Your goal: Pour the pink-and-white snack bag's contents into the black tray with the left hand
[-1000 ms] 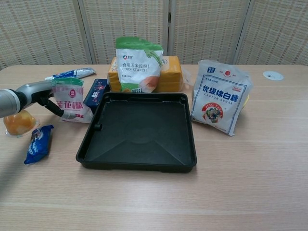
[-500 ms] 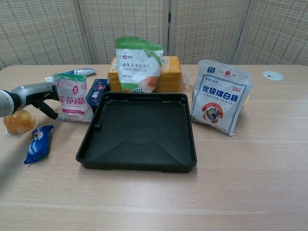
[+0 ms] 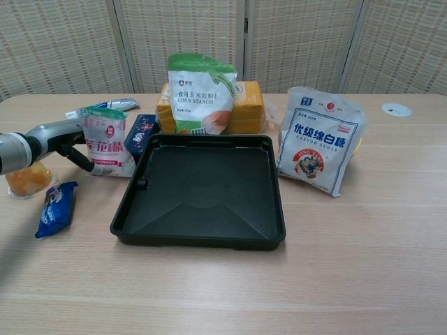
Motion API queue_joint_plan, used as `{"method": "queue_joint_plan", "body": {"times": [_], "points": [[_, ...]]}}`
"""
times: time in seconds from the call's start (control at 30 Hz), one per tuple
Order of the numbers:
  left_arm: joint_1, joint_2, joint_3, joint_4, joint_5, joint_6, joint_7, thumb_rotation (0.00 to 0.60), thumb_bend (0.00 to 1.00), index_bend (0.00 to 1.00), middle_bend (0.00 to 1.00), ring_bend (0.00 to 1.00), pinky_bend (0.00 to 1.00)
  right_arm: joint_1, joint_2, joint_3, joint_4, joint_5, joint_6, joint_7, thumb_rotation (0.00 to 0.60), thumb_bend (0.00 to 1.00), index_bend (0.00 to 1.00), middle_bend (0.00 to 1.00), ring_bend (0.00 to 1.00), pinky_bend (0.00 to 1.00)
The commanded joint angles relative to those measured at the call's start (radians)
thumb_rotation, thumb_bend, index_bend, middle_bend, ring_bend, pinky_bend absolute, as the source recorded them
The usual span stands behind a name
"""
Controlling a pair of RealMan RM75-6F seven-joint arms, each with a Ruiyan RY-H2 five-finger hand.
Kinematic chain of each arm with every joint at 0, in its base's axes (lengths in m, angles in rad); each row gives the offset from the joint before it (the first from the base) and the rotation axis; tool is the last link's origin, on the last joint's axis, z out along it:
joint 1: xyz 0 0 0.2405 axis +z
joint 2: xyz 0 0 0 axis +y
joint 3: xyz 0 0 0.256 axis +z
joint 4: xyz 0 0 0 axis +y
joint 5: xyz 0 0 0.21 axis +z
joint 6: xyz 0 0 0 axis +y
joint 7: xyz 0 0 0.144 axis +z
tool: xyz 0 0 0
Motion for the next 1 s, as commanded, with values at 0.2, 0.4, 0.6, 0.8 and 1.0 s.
{"method": "queue_joint_plan", "body": {"times": [0.2, 0.4, 0.6, 0.8, 1.0], "points": [[0.004, -0.03, -0.004, 0.029, 0.0, 0.025, -0.018, 0.6, 0.25, 0.36, 0.38, 0.31, 0.13, -0.001, 0.001, 0.0, -0.002, 0.0, 0.001, -0.002, 0.412, 0.34, 0.0, 0.05, 0.05, 0.0], [0.012, -0.058, -0.01, 0.077, -0.001, 0.057, -0.037, 0.6, 0.25, 0.47, 0.48, 0.4, 0.17, -0.001, 0.004, 0.002, -0.005, 0.001, 0.001, -0.004, 0.414, 0.34, 0.0, 0.05, 0.05, 0.0], [0.02, -0.051, 0.002, 0.094, 0.011, 0.061, -0.062, 0.6, 0.25, 0.48, 0.49, 0.4, 0.17, 0.002, 0.005, 0.004, -0.009, 0.0, -0.001, -0.008, 0.412, 0.34, 0.0, 0.05, 0.05, 0.0], [0.029, -0.032, 0.014, 0.096, 0.032, 0.088, -0.086, 0.6, 0.25, 0.5, 0.51, 0.43, 0.22, 0.007, 0.006, 0.006, -0.014, -0.004, -0.003, -0.009, 0.412, 0.34, 0.0, 0.05, 0.05, 0.0], [0.036, 0.022, 0.022, 0.054, 0.061, 0.143, -0.085, 0.6, 0.25, 0.54, 0.56, 0.5, 0.38, 0.012, 0.006, 0.01, -0.015, -0.009, -0.001, -0.007, 0.414, 0.34, 0.0, 0.05, 0.05, 0.0]]}}
